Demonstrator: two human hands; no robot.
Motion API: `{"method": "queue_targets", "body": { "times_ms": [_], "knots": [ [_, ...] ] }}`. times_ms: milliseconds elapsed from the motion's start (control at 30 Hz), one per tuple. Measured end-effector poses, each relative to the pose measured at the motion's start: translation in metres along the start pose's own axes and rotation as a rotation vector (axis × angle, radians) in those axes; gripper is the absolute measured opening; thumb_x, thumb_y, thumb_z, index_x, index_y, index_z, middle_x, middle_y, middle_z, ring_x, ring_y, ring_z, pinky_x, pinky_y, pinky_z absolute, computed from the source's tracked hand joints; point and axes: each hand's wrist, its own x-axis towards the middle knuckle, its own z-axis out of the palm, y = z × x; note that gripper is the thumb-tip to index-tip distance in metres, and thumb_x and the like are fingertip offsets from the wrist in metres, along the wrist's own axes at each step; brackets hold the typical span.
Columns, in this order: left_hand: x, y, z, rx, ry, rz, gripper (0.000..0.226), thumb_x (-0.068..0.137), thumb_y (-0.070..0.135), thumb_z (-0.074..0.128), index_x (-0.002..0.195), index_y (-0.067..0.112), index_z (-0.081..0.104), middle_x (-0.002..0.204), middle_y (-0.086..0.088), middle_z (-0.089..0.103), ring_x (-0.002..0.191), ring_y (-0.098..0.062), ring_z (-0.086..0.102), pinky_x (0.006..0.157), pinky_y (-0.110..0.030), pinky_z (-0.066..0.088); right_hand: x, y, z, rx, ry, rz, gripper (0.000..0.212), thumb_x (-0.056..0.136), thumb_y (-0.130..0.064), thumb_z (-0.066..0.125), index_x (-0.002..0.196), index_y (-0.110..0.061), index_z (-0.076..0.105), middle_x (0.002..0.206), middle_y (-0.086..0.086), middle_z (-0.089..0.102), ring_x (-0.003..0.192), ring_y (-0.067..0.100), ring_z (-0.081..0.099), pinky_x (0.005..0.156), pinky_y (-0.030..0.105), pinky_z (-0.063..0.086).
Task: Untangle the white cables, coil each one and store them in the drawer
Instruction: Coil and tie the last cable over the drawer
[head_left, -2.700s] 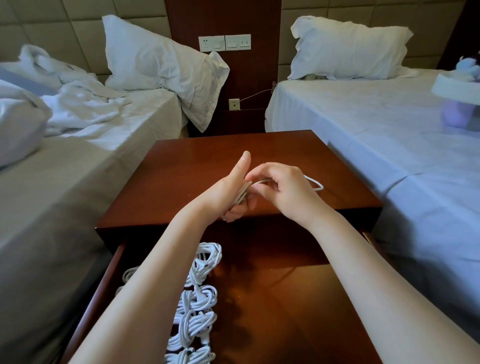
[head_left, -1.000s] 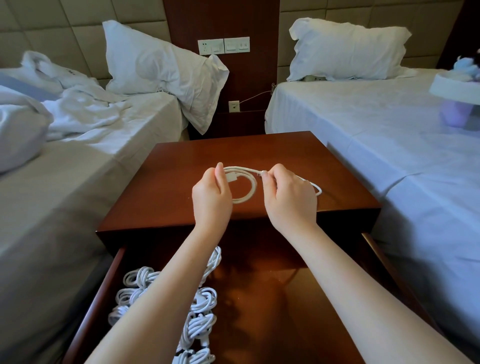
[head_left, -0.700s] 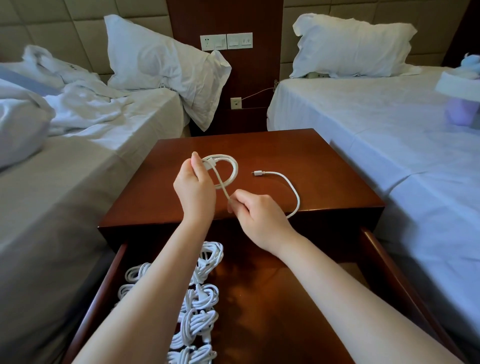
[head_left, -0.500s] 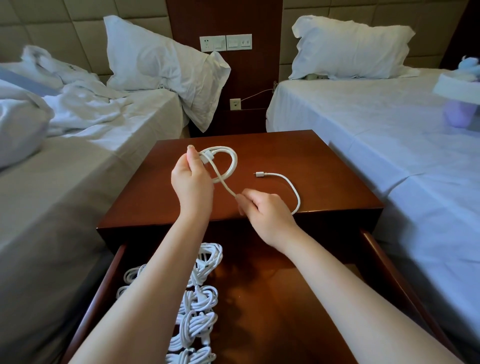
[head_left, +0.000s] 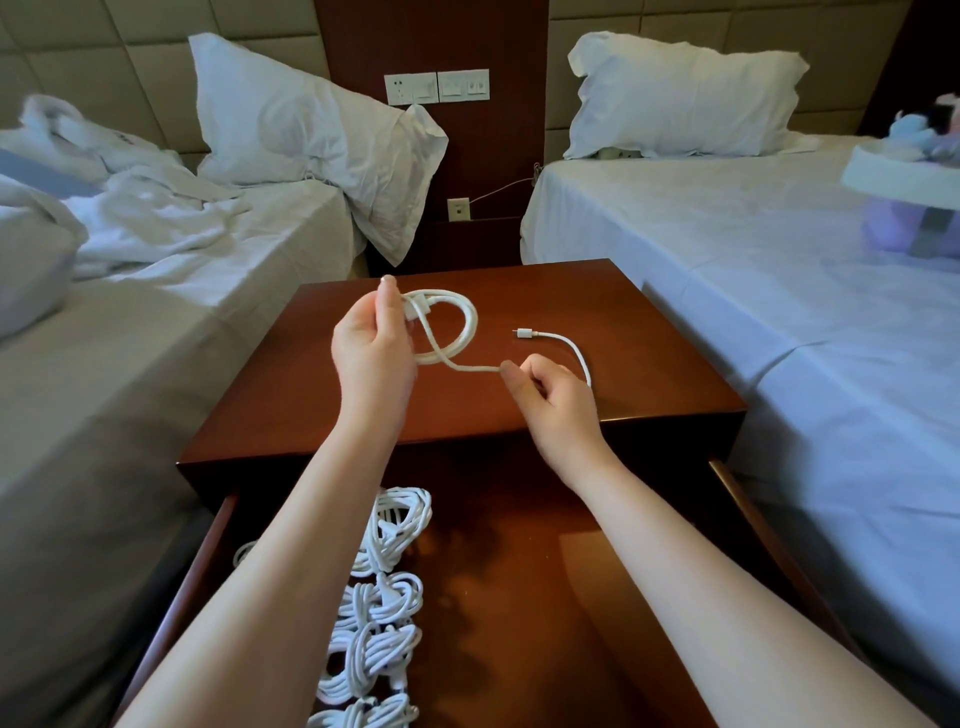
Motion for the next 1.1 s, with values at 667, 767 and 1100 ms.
{"method": "queue_targets", "body": {
  "times_ms": [667,767,1100],
  "knots": [
    [-0.001,-0.005,0.002,-0.076,-0.001,-0.047,0.047,0.103,0.033,0.038,0.080,-0.003,0.058,0.050,0.001,0.040,0.041,-0.012,0.036,0.042,-0.028,0.035,-0.002,-0.003,0.005,-0.208,-0.351,-0.100,0.035,0.096,-0.043,0.050,0.066,-0.027,0.060,0.070,-0.009,0.058,0.075,0.009,0.056,0.084,0.037,0.043],
    [-0.007,0.004,0.006,-0.128,-0.284,-0.086,0.042,0.102,0.033,0.039,0.078,0.007,0.060,0.045,0.005,0.042,0.036,-0.012,0.036,0.036,-0.023,0.030,0.002,-0.003,-0.007,-0.121,-0.311,-0.034,0.035,0.092,-0.044,0.056,0.070,-0.018,0.066,0.076,0.000,0.060,0.074,0.015,0.057,0.074,0.033,0.042],
    [-0.057,0.013,-0.029,0.307,-0.685,-0.078,0.039,0.100,0.030,0.043,0.073,0.007,0.057,0.047,0.012,0.039,0.039,-0.007,0.034,0.042,-0.018,0.031,0.007,-0.012,-0.020,-0.031,-0.316,-0.078,0.021,0.085,-0.034,0.069,0.072,-0.019,0.064,0.070,-0.008,0.061,0.069,0.005,0.055,0.068,0.026,0.047]
  ]
}}
